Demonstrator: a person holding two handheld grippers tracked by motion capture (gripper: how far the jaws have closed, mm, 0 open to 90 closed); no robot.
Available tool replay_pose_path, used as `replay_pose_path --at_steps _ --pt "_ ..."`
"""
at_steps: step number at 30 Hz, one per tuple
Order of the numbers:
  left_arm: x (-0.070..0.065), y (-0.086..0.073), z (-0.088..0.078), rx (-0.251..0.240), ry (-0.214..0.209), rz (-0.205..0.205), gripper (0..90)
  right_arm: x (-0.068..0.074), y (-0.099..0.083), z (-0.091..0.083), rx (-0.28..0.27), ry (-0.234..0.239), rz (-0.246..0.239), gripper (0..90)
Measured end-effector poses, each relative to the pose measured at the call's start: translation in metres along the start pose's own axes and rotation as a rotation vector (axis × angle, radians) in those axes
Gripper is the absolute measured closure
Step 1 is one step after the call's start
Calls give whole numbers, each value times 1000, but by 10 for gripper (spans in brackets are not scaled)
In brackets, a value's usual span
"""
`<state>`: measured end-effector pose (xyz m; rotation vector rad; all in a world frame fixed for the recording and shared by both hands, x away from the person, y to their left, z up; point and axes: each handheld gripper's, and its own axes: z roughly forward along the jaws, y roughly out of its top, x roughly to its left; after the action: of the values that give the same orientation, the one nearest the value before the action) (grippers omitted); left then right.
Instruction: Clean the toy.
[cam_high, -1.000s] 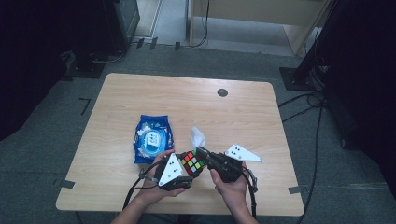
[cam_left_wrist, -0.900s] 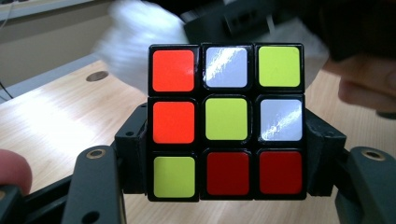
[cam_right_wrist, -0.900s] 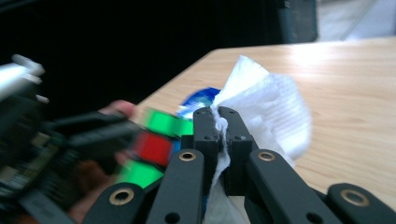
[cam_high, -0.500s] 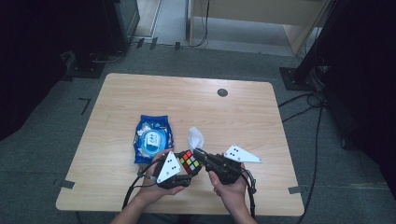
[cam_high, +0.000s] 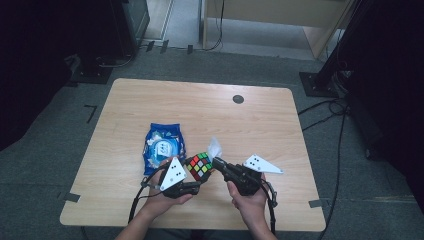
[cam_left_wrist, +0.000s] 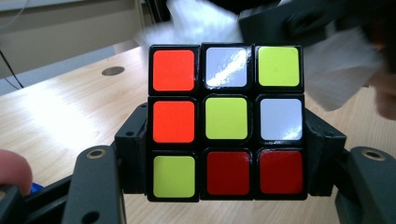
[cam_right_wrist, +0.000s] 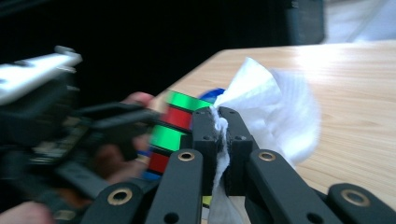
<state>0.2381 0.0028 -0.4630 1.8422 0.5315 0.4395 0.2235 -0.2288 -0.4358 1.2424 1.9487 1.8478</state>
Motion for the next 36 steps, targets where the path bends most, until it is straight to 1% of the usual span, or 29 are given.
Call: replay_pose_path --at_steps 3,5,6,8,9,10,11,12,13,14,16,17,18,21,25,26,27,29,30,33,35,36 --pt "-8 0 3 4 -29 22 340 8 2 1 -12 31 -10 872" --pt "-12 1 4 -1 -40 34 340 6 3 0 -23 39 8 872" --pt "-13 2 3 -5 -43 39 340 3 2 0 -24 29 20 872" --pt "-12 3 1 -14 -41 36 340 -5 0 -1 -25 -3 40 874" --pt "-10 4 0 -19 -34 27 340 -10 -2 -1 -22 -42 33 875" --pt "-8 4 -1 -19 -32 21 340 -15 -6 0 -10 -98 5 876" --pt "-6 3 -2 -25 -31 10 340 -19 -8 0 -2 -118 0 876" --pt "-2 3 -3 -32 -35 -12 340 -25 -11 2 31 -138 13 874" --pt "-1 3 -4 -37 -30 -20 340 -32 -16 5 65 -170 8 874" --pt "0 3 -4 -35 -23 -17 340 -35 -19 6 77 -200 -2 874" --pt "2 3 -5 -33 -16 -15 340 -43 -23 6 93 -225 16 874" --pt "3 2 -5 -30 -12 -13 340 -45 -23 5 93 -241 9 874" --pt "4 2 -5 -28 -9 -12 340 -48 -21 3 91 -267 -8 874" --pt "5 1 -5 -25 -4 -14 340 -54 -17 -3 72 -312 -29 874" --pt "7 0 -6 -23 1 -16 340 -65 -13 -14 52 -384 -45 874" --pt "8 0 -6 -23 3 -17 340 -68 -13 -15 50 -398 -42 871" --pt "8 0 -6 -22 4 -17 340 -70 -13 -16 51 -410 -40 861" --pt "9 0 -6 -20 7 -19 340 -74 -13 -17 62 -431 -53 833" --pt "9 -1 -6 -20 7 -20 340 -76 -14 -17 70 -431 -54 803" --pt "10 -2 -6 -15 9 -21 340 -81 -16 -13 107 -427 -44 643" --pt "11 -2 -5 -13 13 -23 340 -83 -16 -11 125 -446 -33 553" --pt "11 -2 -5 -14 15 -26 340 -84 -17 -11 126 -467 -32 519"
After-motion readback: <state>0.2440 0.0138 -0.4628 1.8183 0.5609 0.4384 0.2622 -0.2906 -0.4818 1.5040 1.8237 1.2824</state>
